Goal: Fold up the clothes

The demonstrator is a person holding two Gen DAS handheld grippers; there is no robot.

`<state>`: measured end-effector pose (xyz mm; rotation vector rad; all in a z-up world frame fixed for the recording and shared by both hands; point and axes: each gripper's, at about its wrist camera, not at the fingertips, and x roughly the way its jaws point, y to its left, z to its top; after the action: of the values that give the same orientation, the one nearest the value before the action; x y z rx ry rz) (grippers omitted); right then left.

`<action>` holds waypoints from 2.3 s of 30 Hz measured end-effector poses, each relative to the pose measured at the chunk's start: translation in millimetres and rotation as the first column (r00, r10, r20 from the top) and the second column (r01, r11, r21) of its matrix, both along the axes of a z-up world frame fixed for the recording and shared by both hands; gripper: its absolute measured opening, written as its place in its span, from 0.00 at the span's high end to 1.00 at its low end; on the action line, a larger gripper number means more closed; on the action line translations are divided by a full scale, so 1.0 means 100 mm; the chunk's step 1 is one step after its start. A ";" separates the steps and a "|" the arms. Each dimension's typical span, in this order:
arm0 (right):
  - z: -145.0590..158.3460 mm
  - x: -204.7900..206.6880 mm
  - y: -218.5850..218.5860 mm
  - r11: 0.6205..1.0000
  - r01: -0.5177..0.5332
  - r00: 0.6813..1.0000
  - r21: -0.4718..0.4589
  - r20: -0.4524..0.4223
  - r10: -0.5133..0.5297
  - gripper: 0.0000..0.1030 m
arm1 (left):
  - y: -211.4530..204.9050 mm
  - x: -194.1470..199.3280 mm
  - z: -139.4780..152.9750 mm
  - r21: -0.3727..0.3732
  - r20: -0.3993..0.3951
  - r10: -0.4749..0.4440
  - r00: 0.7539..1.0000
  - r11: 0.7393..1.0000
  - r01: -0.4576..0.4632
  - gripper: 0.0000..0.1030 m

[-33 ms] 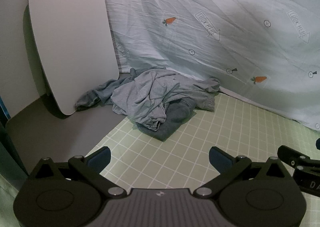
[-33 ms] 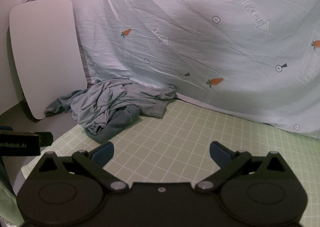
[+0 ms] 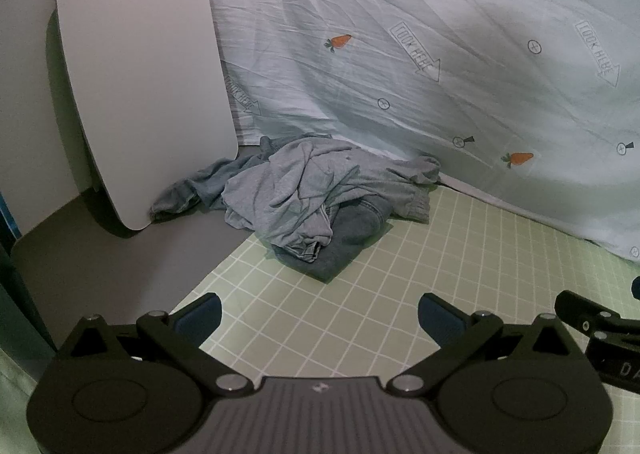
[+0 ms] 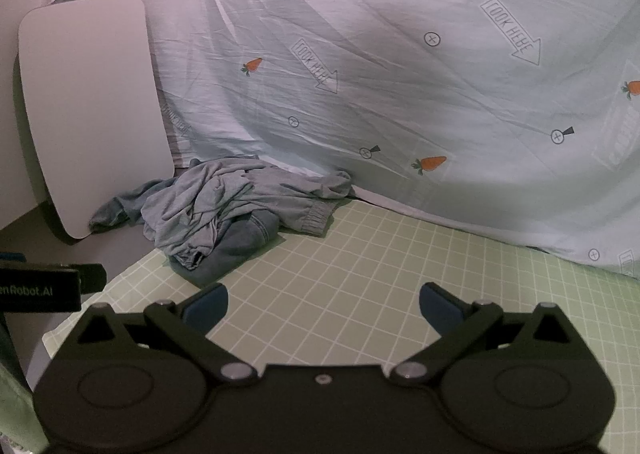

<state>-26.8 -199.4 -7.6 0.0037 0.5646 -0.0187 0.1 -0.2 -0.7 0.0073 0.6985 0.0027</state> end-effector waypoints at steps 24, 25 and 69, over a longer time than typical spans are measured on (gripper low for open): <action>-0.03 -0.02 0.01 1.000 -0.005 1.000 0.002 -0.003 0.005 0.00 | 0.00 0.00 -0.05 0.000 0.000 -0.002 1.000 1.000 0.002 0.00; -0.03 -0.02 0.01 1.000 -0.005 1.000 0.002 -0.003 0.005 0.00 | 0.00 0.00 -0.04 0.000 -0.001 -0.002 1.000 1.000 0.002 0.00; -0.15 0.21 -0.05 1.000 0.029 0.998 0.008 -0.055 -0.028 0.00 | -0.04 0.29 -0.17 -0.004 -0.061 -0.039 0.997 0.999 0.039 0.00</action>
<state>-6.3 -204.9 -22.4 0.0200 0.6194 -0.0442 29.0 -4.1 -17.7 0.0180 0.7598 -0.0360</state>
